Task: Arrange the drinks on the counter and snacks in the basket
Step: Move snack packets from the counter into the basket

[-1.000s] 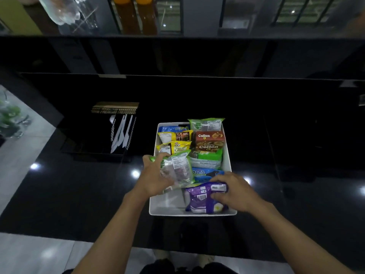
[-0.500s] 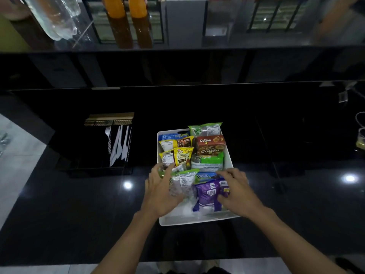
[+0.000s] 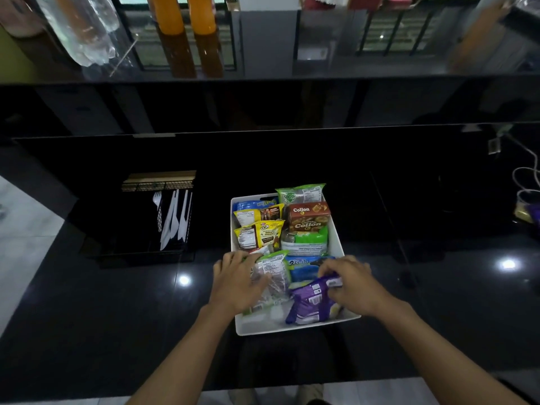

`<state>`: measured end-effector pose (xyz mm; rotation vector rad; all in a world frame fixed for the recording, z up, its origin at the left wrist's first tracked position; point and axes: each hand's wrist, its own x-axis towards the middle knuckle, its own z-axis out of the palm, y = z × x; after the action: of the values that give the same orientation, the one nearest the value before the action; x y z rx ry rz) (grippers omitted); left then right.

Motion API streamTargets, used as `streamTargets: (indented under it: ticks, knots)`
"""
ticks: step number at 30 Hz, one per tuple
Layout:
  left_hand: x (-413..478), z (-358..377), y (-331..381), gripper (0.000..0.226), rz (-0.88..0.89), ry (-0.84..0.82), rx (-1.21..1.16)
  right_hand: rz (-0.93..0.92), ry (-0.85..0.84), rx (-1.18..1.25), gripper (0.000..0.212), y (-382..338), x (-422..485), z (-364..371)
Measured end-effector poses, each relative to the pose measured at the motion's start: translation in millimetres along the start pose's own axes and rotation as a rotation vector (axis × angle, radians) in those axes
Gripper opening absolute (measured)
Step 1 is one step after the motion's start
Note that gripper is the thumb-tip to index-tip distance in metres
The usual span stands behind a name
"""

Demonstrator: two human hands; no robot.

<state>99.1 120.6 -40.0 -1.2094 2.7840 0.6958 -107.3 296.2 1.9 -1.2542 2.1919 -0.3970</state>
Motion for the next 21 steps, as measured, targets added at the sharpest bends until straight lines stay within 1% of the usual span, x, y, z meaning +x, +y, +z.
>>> streamTargets:
  ticks: [2,5,9,13,16,18,21]
  knots:
    - [1.4,-1.9,-0.6,0.061,-0.004,0.007,-0.029,-0.031,0.04,-0.025,0.036,-1.4,-0.3,-5.0]
    - [3.4,-3.6,-0.7,0.061,-0.014,0.01,-0.046,-0.098,0.072,0.007,0.042,-5.0,0.4,-16.5]
    - [4.1,-4.0,-2.0,0.063,-0.021,0.004,-0.054,-0.185,0.053,0.088,0.035,-10.5,3.9,-32.6]
    - [3.9,-1.7,-3.2,0.064,-0.028,-0.006,-0.059,-0.111,-0.024,0.178,0.03,-14.9,4.0,-36.4]
    - [4.6,0.5,-3.6,0.064,-0.029,-0.006,-0.063,-0.056,0.006,0.144,0.018,-13.9,4.5,-26.6]
    - [5.1,1.7,-4.3,0.064,-0.029,0.003,-0.074,-0.02,0.034,0.101,0.025,-14.7,4.2,-19.1]
    - [6.0,2.6,-5.3,0.064,-0.026,0.006,-0.078,0.056,0.066,0.109,0.029,-17.8,4.9,-20.0]
